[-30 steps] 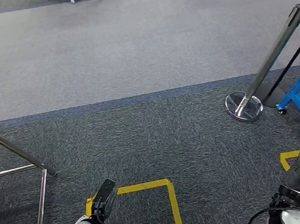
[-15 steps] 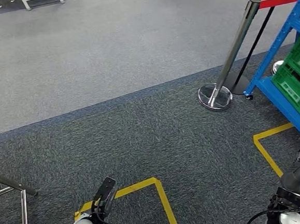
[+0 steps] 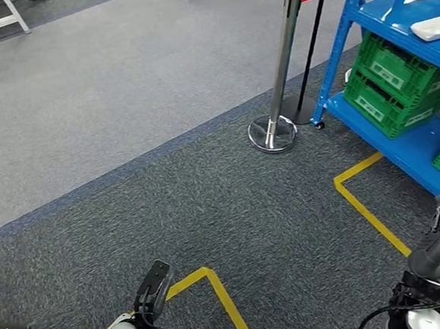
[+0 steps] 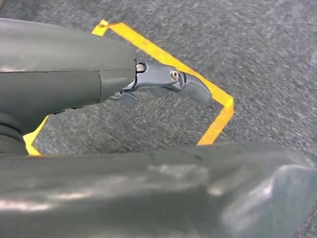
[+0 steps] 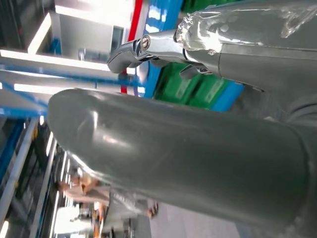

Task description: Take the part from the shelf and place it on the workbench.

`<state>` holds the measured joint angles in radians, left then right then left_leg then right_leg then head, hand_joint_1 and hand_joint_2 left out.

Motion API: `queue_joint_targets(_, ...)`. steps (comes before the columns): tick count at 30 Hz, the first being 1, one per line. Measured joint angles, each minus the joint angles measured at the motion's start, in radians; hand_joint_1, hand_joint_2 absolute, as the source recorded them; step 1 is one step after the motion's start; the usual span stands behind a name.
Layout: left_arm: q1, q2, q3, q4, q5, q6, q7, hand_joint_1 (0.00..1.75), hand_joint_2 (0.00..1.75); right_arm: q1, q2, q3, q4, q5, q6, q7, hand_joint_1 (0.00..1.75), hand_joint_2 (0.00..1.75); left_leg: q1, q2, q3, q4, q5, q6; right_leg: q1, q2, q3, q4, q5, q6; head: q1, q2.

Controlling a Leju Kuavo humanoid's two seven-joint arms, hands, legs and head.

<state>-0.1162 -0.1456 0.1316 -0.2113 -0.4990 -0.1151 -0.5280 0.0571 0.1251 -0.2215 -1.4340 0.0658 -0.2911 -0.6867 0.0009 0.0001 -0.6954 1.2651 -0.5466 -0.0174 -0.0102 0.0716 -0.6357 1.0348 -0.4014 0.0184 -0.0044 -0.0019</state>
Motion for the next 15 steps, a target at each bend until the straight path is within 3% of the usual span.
queue_joint_targets(2, -0.001, 0.0, 0.0, 0.0, 0.0, -0.001, 0.0, 0.0, 0.0, -0.001, 0.0, 0.002, 0.0, 0.0, 0.0, 0.0, 0.0, 0.0, 0.005, -0.034, 0.054, -0.127, 0.072, 0.001, -0.001, 0.029, -0.001, 0.001, 0.003, 0.006, 0.0, 0.0)
queue_joint_targets(3, -0.002, 0.0, 0.0, 0.0, 0.0, -0.002, 0.0, 0.0, 0.0, -0.002, 0.0, 0.004, -0.001, 0.0, 0.0, 0.0, 0.0, 0.0, 0.009, -0.054, 0.08, -0.183, 0.093, 0.0, -0.001, 0.043, -0.005, 0.004, 0.004, 0.011, 0.0, 0.0)
queue_joint_targets(5, -0.002, -0.002, 0.0, 0.0, 0.0, -0.002, 0.003, 0.0, 0.0, -0.001, 0.0, 0.008, -0.002, 0.0, 0.0, 0.0, 0.0, 0.0, 0.011, -0.075, 0.1, -0.233, 0.1, 0.002, -0.002, 0.065, -0.013, 0.002, 0.008, 0.023, 0.0, 0.0)
queue_joint_targets(7, -0.004, -0.002, 0.0, 0.0, 0.0, -0.003, 0.006, 0.0, 0.0, 0.006, 0.0, 0.009, -0.003, 0.0, 0.0, 0.0, 0.0, 0.0, 0.01, -0.055, 0.102, -0.239, 0.104, 0.014, -0.005, 0.074, -0.021, -0.002, 0.012, 0.034, -0.001, 0.0)
queue_joint_targets(9, -0.006, -0.002, 0.0, 0.0, -0.001, -0.003, 0.006, 0.0, 0.0, 0.01, 0.0, 0.009, -0.002, 0.0, -0.001, 0.0, 0.0, 0.0, 0.01, -0.033, 0.103, -0.245, 0.109, 0.028, -0.004, 0.026, -0.041, 0.033, -0.011, 0.04, 0.004, 0.0)
queue_joint_targets(11, -0.002, -0.001, 0.0, 0.0, -0.002, -0.003, 0.007, 0.0, 0.0, 0.006, 0.001, 0.012, -0.002, 0.0, -0.001, 0.0, 0.0, 0.0, 0.007, -0.01, 0.104, -0.246, 0.109, 0.037, -0.002, -0.039, -0.091, 0.144, -0.07, 0.044, 0.008, 0.0)
queue_joint_targets(13, 0.003, 0.001, 0.0, 0.0, -0.004, -0.004, 0.008, 0.0, 0.0, 0.004, 0.001, 0.015, 0.001, 0.0, -0.001, 0.0, 0.0, 0.0, 0.004, 0.017, 0.104, -0.246, 0.107, 0.039, -0.002, -0.06, -0.143, 0.259, -0.116, 0.049, 0.007, 0.0)
queue_joint_targets(14, 0.003, 0.001, 0.0, 0.0, -0.004, -0.004, 0.009, 0.0, 0.0, 0.005, 0.001, 0.016, 0.004, 0.0, -0.001, 0.0, 0.0, 0.0, 0.003, 0.031, 0.104, -0.245, 0.106, 0.04, -0.002, -0.063, -0.148, 0.274, -0.115, 0.049, 0.008, 0.0)
queue_joint_targets(15, 0.004, 0.001, 0.0, 0.0, -0.004, -0.005, 0.01, 0.0, 0.0, 0.005, 0.001, 0.017, 0.006, 0.001, -0.001, 0.0, 0.0, 0.0, 0.003, 0.043, 0.106, -0.245, 0.104, 0.039, -0.001, -0.067, -0.132, 0.25, -0.096, 0.049, 0.008, 0.0)
